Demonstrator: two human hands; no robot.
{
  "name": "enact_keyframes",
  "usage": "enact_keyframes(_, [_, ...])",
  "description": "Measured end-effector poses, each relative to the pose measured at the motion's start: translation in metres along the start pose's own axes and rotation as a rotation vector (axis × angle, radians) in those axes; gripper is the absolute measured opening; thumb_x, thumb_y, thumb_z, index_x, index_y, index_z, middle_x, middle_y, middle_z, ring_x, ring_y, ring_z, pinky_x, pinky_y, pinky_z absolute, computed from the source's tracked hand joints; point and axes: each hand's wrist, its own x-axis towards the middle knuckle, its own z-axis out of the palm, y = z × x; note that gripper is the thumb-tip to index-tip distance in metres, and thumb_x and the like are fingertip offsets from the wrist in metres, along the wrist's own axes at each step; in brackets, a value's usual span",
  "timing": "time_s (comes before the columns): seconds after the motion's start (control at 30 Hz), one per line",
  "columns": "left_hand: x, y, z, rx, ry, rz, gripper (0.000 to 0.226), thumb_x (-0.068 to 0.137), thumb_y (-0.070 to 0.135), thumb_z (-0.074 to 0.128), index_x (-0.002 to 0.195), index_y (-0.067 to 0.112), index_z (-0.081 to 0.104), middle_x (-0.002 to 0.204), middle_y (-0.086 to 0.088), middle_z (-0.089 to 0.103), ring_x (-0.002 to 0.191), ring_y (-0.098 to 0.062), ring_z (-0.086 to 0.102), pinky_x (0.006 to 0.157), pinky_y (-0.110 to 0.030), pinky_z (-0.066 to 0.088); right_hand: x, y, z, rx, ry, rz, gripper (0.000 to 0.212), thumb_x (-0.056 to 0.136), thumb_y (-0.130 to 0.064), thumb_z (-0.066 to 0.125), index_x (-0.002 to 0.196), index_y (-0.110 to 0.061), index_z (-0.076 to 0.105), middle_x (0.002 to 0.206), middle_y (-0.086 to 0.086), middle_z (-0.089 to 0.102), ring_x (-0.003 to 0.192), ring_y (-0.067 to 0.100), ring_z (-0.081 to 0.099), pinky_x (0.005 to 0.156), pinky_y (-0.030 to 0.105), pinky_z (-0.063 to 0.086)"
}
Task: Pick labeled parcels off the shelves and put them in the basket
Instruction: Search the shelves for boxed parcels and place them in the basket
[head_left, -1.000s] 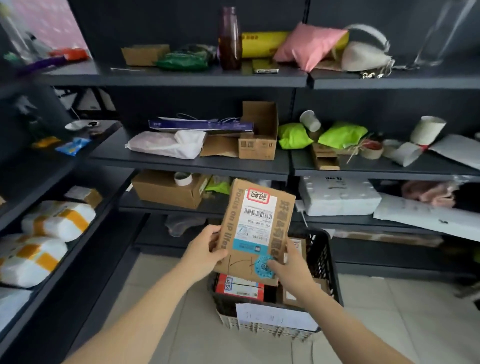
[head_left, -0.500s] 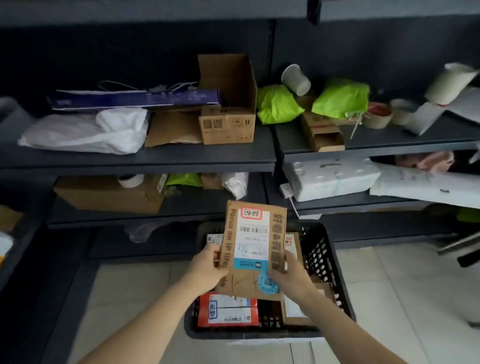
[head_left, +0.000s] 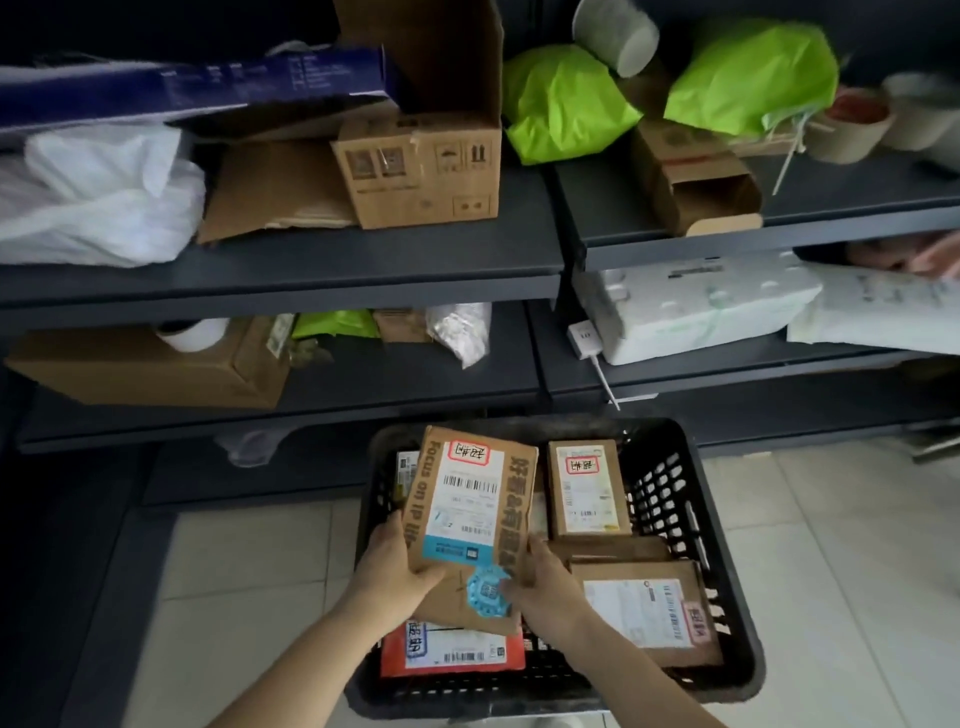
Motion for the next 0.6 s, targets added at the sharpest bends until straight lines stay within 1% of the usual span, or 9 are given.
enact_keyframes(0.07, [0.007,-0.001,0.007,0.002,0.041,-0.02,0.064,0.082,0.024,0.069,0.137,0.024,0.035,0.135,0.004,0.046,0.123,-0.013,0.049,0.096,-0.031,0.047,0.01,0.006,-0.002,-0.025,-0.015,-0.01,0.047,0.086,-0.006,0.056,0.123,-0.033,0.042,0.128,-0.007,0.055,0.12,0.018,0.056,0.08,0.024,0.056])
enact_keyframes(0.13, [0.014,-0.002,0.012,-0.022,0.104,-0.052,0.065,0.083,0.017,0.067,0.139,0.022,0.034,0.134,0.001,0.044,0.123,-0.016,0.049,0.093,-0.029,0.046,0.018,0.008,-0.002,-0.06,-0.022,-0.048,0.055,0.085,-0.009,0.055,0.13,-0.036,0.038,0.129,-0.01,0.052,0.122,0.015,0.054,0.088,0.028,0.054])
enact_keyframes(0.27, [0.017,-0.006,0.016,0.065,0.3,-0.019,0.073,0.084,0.012,0.066,0.146,0.02,0.027,0.139,-0.004,0.038,0.131,-0.02,0.035,0.107,-0.034,0.034,0.03,0.002,0.004,-0.113,-0.069,-0.12,0.07,0.085,-0.034,0.056,0.143,-0.047,0.02,0.14,-0.014,0.042,0.125,0.012,0.048,0.098,0.035,0.049])
enact_keyframes(0.33, [0.017,-0.008,0.017,0.183,0.378,0.056,0.075,0.085,0.02,0.065,0.148,0.02,0.023,0.146,-0.004,0.032,0.136,-0.021,0.025,0.112,-0.035,0.024,0.036,0.001,0.006,-0.141,-0.102,-0.137,0.07,0.083,-0.046,0.055,0.142,-0.052,0.016,0.143,-0.015,0.037,0.129,0.014,0.043,0.1,0.037,0.046])
enact_keyframes(0.4, [0.016,-0.006,0.02,0.289,0.366,0.088,0.075,0.089,0.037,0.058,0.15,0.023,0.017,0.156,-0.003,0.014,0.143,-0.023,0.01,0.117,-0.039,0.014,0.032,-0.005,0.0,-0.127,-0.107,-0.125,0.07,0.079,-0.051,0.056,0.14,-0.053,0.022,0.143,-0.013,0.037,0.13,0.018,0.043,0.101,0.04,0.045])
enact_keyframes(0.47, [0.018,-0.002,0.023,0.373,0.335,0.11,0.072,0.09,0.049,0.05,0.15,0.027,0.016,0.158,-0.001,0.004,0.145,-0.023,0.0,0.117,-0.04,0.007,0.032,-0.001,-0.013,-0.128,-0.069,-0.091,0.068,0.085,-0.036,0.059,0.144,-0.042,0.025,0.14,-0.014,0.037,0.13,0.02,0.043,0.103,0.037,0.043])
enact_keyframes(0.5, [0.019,0.0,0.024,0.419,0.331,0.134,0.07,0.09,0.052,0.047,0.149,0.027,0.019,0.158,-0.001,0.004,0.146,-0.023,-0.001,0.117,-0.041,0.006,0.034,0.004,-0.021,-0.14,-0.03,-0.064,0.069,0.088,-0.026,0.058,0.146,-0.037,0.023,0.145,-0.009,0.035,0.132,0.021,0.041,0.105,0.038,0.042])
enact_keyframes(0.57, [0.02,0.009,0.025,0.506,0.329,0.195,0.066,0.088,0.058,0.04,0.146,0.026,0.031,0.157,-0.005,0.015,0.145,-0.027,0.008,0.115,-0.045,0.015,0.038,0.015,-0.04,-0.187,0.058,-0.02,0.067,0.09,-0.017,0.056,0.147,-0.032,0.025,0.151,-0.003,0.031,0.133,0.024,0.04,0.105,0.041,0.043])
enact_keyframes(0.6, [0.021,0.014,0.026,0.537,0.333,0.229,0.065,0.088,0.06,0.036,0.142,0.024,0.04,0.154,-0.007,0.025,0.143,-0.03,0.019,0.112,-0.049,0.023,0.04,0.019,-0.048,-0.224,0.089,-0.02,0.059,0.091,-0.016,0.055,0.144,-0.029,0.033,0.151,-0.002,0.031,0.133,0.024,0.04,0.104,0.039,0.042])
